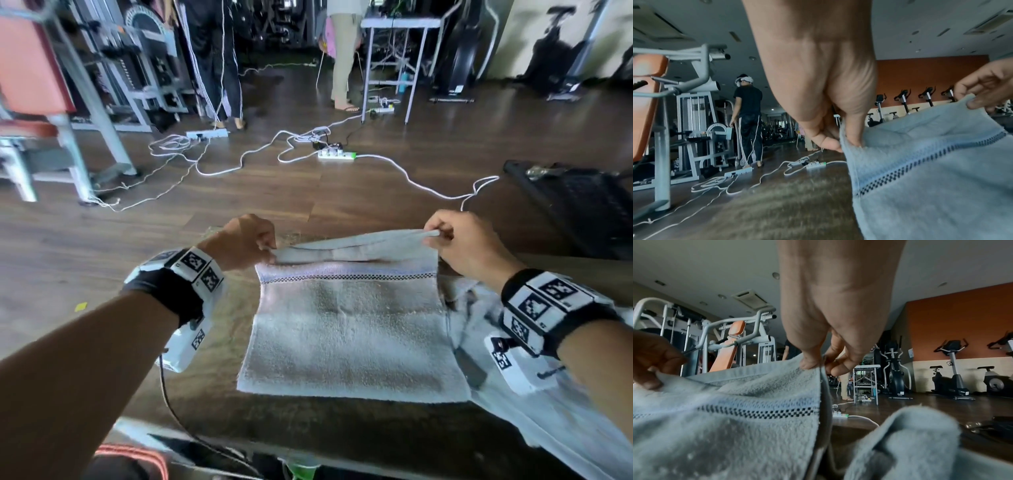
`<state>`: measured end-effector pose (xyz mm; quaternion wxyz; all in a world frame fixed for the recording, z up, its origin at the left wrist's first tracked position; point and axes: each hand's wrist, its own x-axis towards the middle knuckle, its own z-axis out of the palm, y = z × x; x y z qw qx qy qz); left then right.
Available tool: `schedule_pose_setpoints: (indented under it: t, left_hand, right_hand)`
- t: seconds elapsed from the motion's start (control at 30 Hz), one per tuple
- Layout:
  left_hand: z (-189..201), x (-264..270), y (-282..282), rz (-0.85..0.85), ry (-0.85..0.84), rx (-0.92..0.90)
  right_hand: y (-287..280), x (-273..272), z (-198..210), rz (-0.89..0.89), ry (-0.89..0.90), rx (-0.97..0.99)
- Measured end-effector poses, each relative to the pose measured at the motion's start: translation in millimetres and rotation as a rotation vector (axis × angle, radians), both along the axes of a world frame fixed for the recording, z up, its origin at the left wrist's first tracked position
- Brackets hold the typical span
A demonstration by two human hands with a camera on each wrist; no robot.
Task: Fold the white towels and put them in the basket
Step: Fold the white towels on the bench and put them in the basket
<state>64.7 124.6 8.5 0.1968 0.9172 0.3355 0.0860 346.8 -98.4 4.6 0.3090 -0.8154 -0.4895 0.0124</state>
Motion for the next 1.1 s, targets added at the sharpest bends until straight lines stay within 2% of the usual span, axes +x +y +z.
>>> schedule_pose_setpoints:
  t: [0.1,0.27,0.47,0.6,0.8,0.9,1.1]
  left_hand:
    - [35,-21,-16,-0.021,-0.058,-0.039]
    - [90,-60,-64,0.058,-0.182,-0.068]
    - [129,-95,-121,0.069,-0.273,-0.042]
    - [134,-110,-150,0.014,-0.302,0.046]
    - [114,-114,-178,-0.125,-0.167,0.162]
    - [113,-113,-179,-0.115,-0.118,0.173]
    - [123,-116,-182,-0.018,-0.229,0.069]
  right_hand:
    - [-26,-10,29,-0.003,0.002,0.084]
    - [-80,-31,63,-0.007,0.009,0.164]
    - [-131,-57,82,-0.037,0.051,0.273]
    - [-155,-77,91,-0.070,0.038,0.267]
    - [-180,-99,87,-0.031,-0.020,0.205]
    - [-190,-105,86,0.000,-0.037,0.169]
    - [-205,-106,92,-0.013,-0.061,0.166]
